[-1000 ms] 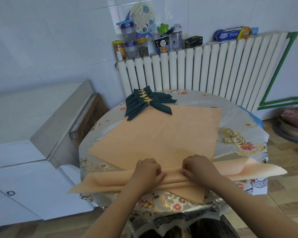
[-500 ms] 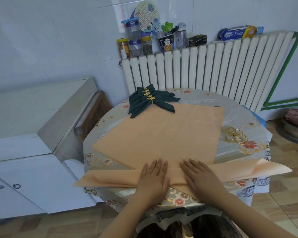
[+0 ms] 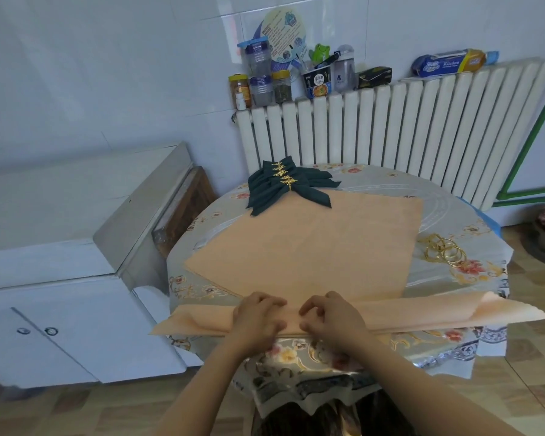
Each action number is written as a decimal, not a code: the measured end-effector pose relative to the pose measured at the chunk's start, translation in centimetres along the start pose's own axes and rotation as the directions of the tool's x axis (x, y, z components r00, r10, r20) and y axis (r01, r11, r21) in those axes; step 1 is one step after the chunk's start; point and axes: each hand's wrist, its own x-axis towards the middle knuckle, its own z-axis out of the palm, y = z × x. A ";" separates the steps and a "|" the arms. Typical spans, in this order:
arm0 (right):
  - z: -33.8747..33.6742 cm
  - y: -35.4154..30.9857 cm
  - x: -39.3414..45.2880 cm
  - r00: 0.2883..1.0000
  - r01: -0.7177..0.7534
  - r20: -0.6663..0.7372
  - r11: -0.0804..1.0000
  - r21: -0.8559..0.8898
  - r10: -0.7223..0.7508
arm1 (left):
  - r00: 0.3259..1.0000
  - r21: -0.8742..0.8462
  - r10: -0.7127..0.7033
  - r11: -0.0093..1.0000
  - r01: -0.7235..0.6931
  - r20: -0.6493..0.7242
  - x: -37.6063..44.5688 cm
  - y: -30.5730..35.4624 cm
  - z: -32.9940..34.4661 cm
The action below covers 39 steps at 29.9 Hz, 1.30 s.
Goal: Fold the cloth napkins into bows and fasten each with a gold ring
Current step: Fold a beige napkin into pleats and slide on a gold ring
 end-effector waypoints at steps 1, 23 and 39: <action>-0.1 -0.2 0.2 1.000 -0.006 0.012 0.999 -0.039 0.006 | 0.999 0.013 -0.033 0.999 0.033 0.025 0.1 -0.1 -0.4; 0.4 -0.6 1.3 0.996 -0.037 0.077 0.997 -0.065 0.042 | 0.931 0.388 -0.282 0.904 0.178 0.231 2.1 2.7 -4.2; -0.1 0.6 1.7 0.989 0.010 0.147 0.992 0.126 -0.028 | 0.989 -0.153 0.139 0.978 -0.145 -0.051 -3.5 3.1 -0.1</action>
